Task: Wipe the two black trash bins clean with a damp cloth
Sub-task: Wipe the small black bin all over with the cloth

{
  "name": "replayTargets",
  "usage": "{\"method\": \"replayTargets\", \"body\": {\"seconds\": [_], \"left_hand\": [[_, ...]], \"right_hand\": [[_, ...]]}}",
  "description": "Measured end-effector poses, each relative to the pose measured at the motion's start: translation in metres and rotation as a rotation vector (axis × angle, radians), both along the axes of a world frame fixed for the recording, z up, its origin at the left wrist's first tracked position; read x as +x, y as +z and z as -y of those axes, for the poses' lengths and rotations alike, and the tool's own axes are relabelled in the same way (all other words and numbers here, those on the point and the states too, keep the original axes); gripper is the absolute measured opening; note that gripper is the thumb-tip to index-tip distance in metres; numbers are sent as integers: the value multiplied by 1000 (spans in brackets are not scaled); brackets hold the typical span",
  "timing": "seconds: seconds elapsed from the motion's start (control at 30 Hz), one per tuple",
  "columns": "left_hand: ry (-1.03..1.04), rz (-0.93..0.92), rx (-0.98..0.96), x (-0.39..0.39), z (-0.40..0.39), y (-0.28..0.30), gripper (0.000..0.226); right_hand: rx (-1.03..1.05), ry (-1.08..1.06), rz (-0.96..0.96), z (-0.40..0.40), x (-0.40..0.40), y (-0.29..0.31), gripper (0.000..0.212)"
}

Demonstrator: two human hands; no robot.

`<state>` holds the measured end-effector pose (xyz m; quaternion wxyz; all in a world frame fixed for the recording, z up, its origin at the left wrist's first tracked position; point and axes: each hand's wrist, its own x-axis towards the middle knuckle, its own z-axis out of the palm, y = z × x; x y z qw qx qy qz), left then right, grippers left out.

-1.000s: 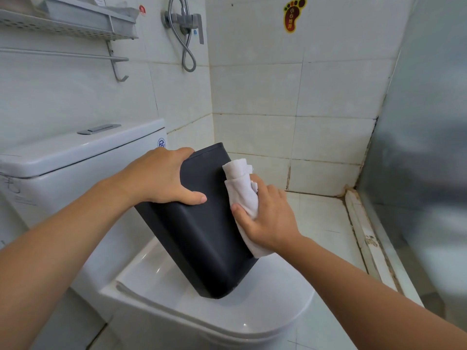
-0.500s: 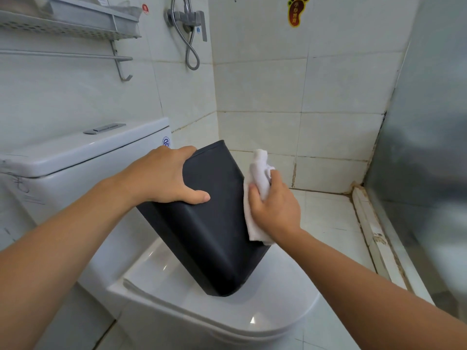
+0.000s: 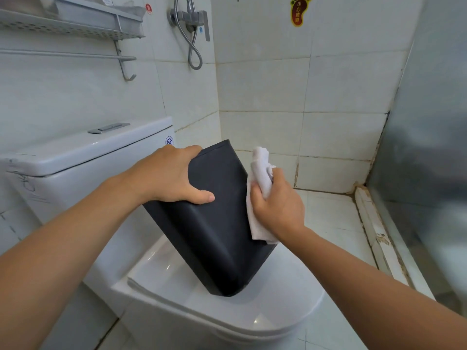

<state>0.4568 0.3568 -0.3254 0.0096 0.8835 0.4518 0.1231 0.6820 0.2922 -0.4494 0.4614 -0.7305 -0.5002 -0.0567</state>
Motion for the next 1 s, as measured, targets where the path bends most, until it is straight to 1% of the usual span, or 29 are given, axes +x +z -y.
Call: {"method": "replayTargets", "body": {"seconds": [0.07,0.17,0.27,0.37,0.5,0.57,0.6,0.63,0.7,0.77,0.8,0.87,0.93,1.0], "left_hand": [[10,-17,1,3,-1,0,78],[12,1,-6,2,-2,0,68],[-16,54,-28,-4,-2,-2,58],[-37,112,-40,-8,-1,-3,64],[-6,72,-22,-9,-1,-3,79],[15,53,-17,-9,-1,-3,83],[25,44,-17,-9,-1,-2,85],[38,34,-18,-8,-1,-2,87],[61,13,-20,-7,-1,-1,89],[64,16,-31,-8,-2,-2,86],[54,32,-35,-9,-3,-3,81],[32,68,-40,-12,-4,-4,73],[30,74,-29,-14,-3,-4,78],[37,64,-12,-14,-2,-3,82]], "right_hand": [[35,51,111,14,-13,-6,44],[76,257,284,44,-42,-21,49],[74,332,337,54,-46,-26,53],[67,259,290,40,-31,-23,49],[-54,58,70,9,-7,-15,42],[-98,29,-25,0,1,-8,39],[-108,26,-39,-1,2,-5,39],[-110,24,-18,0,0,-4,40],[-61,50,85,8,-12,-6,43],[16,183,194,22,-30,-12,43],[33,253,228,29,-38,-14,45],[40,287,242,33,-42,-13,47],[18,247,215,24,-37,-8,45],[-43,178,143,8,-28,0,44]]}}
